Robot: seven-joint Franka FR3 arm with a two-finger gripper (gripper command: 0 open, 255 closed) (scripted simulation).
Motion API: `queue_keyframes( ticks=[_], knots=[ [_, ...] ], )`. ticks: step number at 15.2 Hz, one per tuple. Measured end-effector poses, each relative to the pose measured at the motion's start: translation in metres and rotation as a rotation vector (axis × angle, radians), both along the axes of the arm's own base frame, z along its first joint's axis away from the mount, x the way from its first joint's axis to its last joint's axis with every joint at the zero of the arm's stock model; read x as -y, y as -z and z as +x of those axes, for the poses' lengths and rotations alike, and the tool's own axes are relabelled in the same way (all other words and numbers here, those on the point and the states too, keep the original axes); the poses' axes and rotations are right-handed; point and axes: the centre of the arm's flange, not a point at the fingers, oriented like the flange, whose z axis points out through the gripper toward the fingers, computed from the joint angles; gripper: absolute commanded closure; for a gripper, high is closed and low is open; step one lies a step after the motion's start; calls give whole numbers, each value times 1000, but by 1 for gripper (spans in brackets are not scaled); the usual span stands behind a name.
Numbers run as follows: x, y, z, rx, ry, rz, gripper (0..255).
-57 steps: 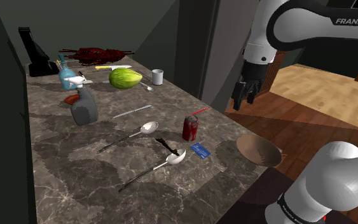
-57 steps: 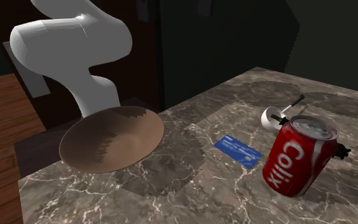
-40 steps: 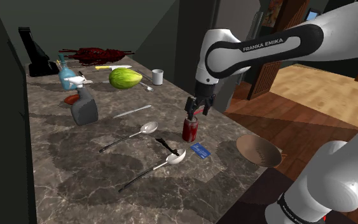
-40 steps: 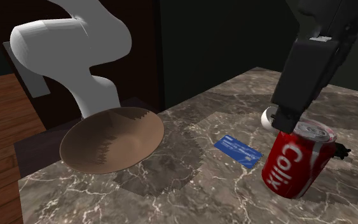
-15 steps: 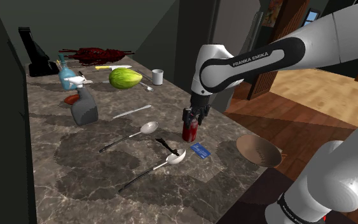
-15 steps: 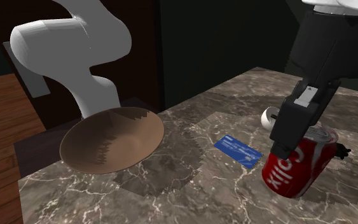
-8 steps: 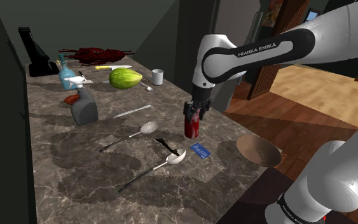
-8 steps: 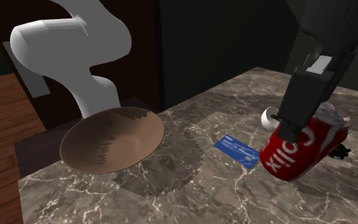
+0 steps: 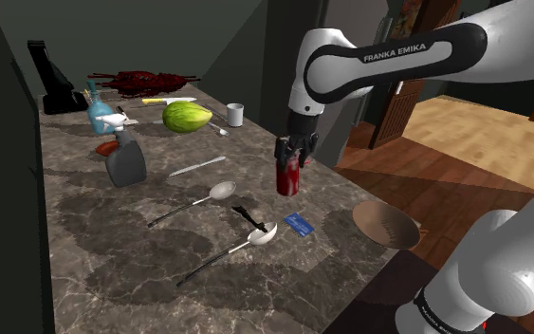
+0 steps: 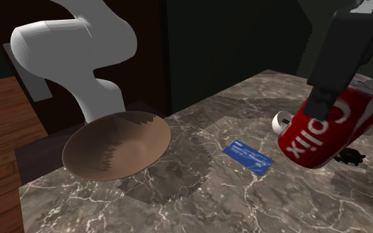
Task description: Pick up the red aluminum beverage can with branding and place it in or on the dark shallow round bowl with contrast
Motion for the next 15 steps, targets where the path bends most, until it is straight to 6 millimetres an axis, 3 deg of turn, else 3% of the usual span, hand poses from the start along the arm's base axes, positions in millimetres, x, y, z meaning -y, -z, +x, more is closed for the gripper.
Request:
queue_keyframes(
  ticks=[8, 15],
  knots=[
    [0, -42, -1, 0, 0, 0, 255],
    [43, -56, -69, 0, 0, -1, 255]
  ],
)
